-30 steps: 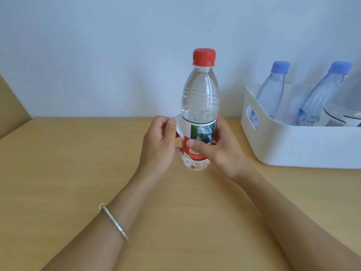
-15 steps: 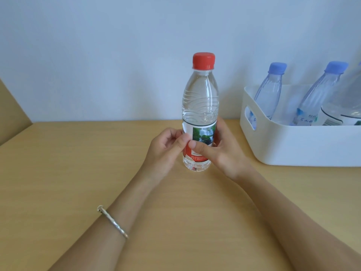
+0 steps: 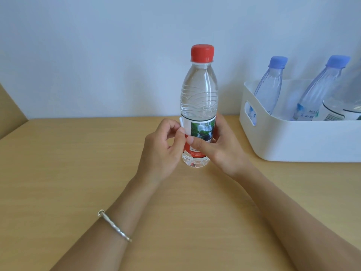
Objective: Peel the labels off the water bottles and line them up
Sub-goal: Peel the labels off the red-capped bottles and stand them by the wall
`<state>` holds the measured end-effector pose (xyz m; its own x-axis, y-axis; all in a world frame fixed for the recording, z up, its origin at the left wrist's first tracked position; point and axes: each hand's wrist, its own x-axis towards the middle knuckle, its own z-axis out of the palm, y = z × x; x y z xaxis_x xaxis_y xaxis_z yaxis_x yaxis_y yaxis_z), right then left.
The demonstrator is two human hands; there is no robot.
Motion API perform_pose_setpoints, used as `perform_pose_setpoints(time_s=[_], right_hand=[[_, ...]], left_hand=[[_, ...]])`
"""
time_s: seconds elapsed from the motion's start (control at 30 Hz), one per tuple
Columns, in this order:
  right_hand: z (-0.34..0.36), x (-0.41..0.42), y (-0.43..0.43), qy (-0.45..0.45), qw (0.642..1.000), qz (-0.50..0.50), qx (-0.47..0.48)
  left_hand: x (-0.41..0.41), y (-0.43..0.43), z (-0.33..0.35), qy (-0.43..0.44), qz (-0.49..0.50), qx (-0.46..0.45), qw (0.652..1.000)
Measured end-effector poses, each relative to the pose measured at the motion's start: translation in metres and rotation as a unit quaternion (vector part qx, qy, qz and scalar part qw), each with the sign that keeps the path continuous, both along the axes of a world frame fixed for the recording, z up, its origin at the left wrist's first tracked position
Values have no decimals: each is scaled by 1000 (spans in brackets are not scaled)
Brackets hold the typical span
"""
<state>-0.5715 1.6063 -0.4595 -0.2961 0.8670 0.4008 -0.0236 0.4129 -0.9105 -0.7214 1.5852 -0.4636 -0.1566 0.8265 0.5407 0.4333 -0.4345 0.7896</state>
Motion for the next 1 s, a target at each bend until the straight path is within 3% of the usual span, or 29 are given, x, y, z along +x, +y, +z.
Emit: perform_pose_setpoints(time_s=[0.13,0.3,0.43,0.6,0.77,1.0], right_hand=[[1,0,-1,2,1000,5,3],[0,-1,0,8,1000,6,-7],[0,0,-1,4,1000,-1,-5],[0,1,-1,-11,1000,-10,-7],[-1,1,0,-9,1000,-15,-12],[1,3,0,-6,1000,-5,-15]], left_hand=[[0,2,-1,-16,17,-8,1000],[2,8,-3,-148,32,-83,985],[3,11,-5,-180,30,-107,978],[2,7,-2,-237,-84,-159,955],[-1,4,-3,-215,-109,-152,959],[0,6,-7,-165,-63,-117,977]])
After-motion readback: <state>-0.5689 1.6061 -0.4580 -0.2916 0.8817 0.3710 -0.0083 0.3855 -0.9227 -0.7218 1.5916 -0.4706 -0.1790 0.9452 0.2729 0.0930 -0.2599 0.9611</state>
